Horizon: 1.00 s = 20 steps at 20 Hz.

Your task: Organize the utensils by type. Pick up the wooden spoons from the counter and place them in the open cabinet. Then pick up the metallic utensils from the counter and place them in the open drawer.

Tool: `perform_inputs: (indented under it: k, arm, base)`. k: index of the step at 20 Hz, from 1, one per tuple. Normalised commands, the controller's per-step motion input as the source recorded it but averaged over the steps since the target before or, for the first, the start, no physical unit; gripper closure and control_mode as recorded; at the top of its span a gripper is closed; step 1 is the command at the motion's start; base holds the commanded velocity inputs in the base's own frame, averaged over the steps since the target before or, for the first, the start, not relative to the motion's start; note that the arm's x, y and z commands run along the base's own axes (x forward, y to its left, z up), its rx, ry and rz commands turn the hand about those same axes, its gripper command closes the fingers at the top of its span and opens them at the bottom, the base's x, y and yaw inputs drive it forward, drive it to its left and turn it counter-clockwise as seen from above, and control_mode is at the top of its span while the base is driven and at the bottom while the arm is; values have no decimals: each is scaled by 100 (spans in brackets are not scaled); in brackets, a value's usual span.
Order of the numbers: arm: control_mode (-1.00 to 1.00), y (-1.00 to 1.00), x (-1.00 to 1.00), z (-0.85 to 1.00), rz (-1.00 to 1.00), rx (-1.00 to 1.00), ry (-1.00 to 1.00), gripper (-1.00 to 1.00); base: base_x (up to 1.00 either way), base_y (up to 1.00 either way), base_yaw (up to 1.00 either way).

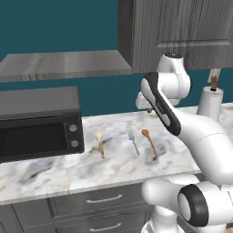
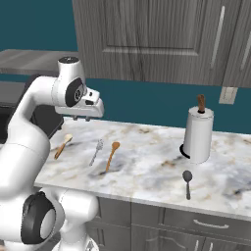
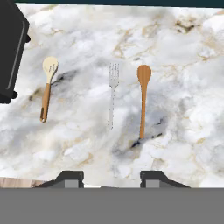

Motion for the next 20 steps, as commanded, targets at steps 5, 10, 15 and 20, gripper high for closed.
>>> perform_inputs:
  k: [5,10,15,20]
  arm:
    - [-100,-6,-13,-12,0,-1,2,-100]
    - [-100,3,-39,-23,1,0,3,-100]
    - [-100,25,-25,-28,4,-1,0,-100]
    - [-100,45,-6,-31,9,-7,0,-100]
  base:
    - [0,0,0]
    - [0,0,0]
    - [0,0,0]
    - [0,0,0]
